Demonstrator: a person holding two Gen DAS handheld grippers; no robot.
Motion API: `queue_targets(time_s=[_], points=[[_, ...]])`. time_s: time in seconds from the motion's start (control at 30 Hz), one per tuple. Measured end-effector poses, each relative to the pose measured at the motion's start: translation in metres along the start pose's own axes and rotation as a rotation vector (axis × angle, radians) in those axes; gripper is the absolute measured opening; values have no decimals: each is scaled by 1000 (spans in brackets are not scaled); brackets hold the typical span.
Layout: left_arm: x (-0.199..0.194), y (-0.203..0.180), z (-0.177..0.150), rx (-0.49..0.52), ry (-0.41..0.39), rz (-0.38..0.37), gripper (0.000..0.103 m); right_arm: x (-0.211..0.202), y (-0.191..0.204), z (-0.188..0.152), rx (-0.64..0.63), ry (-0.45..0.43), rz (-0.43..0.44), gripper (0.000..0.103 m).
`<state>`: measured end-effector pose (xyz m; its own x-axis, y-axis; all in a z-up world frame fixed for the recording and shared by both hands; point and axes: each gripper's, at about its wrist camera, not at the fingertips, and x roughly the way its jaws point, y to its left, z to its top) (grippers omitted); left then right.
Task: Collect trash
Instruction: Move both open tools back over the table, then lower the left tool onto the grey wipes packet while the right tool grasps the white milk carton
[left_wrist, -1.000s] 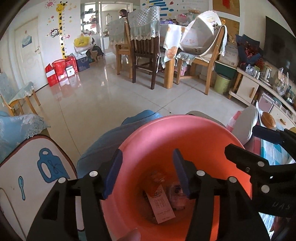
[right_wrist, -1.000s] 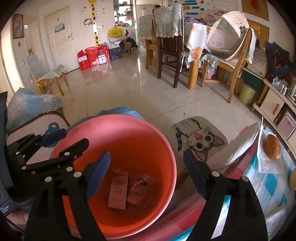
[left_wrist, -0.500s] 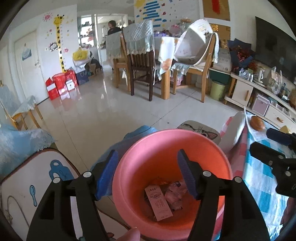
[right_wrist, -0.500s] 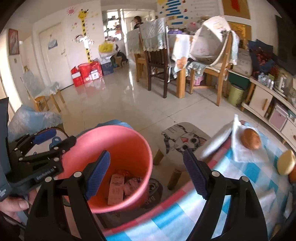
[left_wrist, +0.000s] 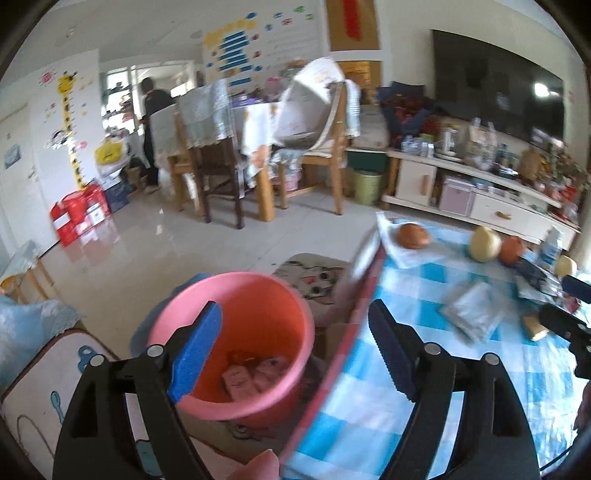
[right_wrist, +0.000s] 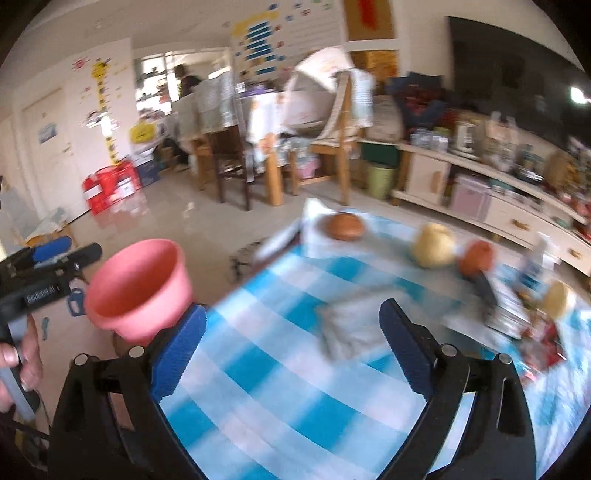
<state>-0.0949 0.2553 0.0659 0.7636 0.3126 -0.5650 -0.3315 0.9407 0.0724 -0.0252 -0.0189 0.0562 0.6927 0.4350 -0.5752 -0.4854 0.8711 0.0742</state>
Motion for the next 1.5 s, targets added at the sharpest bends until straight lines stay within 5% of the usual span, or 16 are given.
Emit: queue_targets(time_s=[0.3,0.5,1.03,1.3,1.5], points=[[-7,-119,-6,92,-7,-139,89,-88,-128,-74,100,-30,-270,98],[17,-201,-17,153,-8,-225,90,-96,-178,-97,137,-18,-356,99],[138,-256,-22,199,68,-247,90,-30,-205,-87,197,34,-255,99],[151,-258,-22,213,123,-296,90,-18,-204,-90,221,53,-236,99],[163,-277,-28,315,157,-310,90,-15,-203,-93,223,64,-226,99]])
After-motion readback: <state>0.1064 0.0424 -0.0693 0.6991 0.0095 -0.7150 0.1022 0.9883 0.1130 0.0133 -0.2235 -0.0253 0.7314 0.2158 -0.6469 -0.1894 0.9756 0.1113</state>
